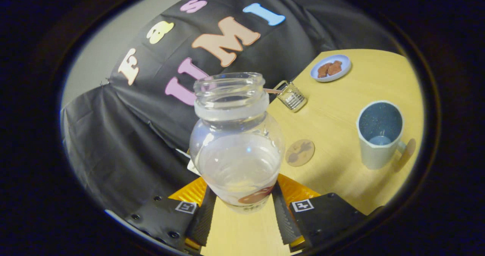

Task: Take the bottle from table, then pour the juice into the cup, finally place the bottle on the coaster

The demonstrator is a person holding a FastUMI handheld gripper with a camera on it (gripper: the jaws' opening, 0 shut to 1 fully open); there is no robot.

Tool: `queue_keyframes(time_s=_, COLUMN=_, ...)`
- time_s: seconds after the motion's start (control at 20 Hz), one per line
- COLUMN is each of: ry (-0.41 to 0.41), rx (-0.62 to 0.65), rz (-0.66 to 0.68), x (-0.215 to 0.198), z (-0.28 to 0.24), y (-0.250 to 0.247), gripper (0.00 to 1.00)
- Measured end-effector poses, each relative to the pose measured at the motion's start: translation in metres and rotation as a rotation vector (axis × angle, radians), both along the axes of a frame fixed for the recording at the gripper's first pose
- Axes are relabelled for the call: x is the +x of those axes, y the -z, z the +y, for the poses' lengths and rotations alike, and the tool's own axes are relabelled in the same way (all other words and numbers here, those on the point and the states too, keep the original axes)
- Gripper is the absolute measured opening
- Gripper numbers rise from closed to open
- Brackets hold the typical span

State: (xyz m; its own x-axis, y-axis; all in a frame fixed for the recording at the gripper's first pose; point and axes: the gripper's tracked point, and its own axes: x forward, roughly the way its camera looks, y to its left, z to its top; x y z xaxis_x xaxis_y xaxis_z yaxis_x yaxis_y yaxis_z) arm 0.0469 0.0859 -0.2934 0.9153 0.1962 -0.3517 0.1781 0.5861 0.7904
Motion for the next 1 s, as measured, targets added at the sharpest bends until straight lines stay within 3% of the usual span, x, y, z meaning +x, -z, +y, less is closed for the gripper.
queue_keyframes(time_s=0.5, ry=0.147, rx=0.344, rz=-0.017, x=0.015, z=-0.016, y=0.005, gripper=0.75)
queue_keyframes(time_s=1.0, ry=0.273, rx=0.595, rz=-0.060, x=0.022, z=-0.038, y=-0.006, gripper=0.75)
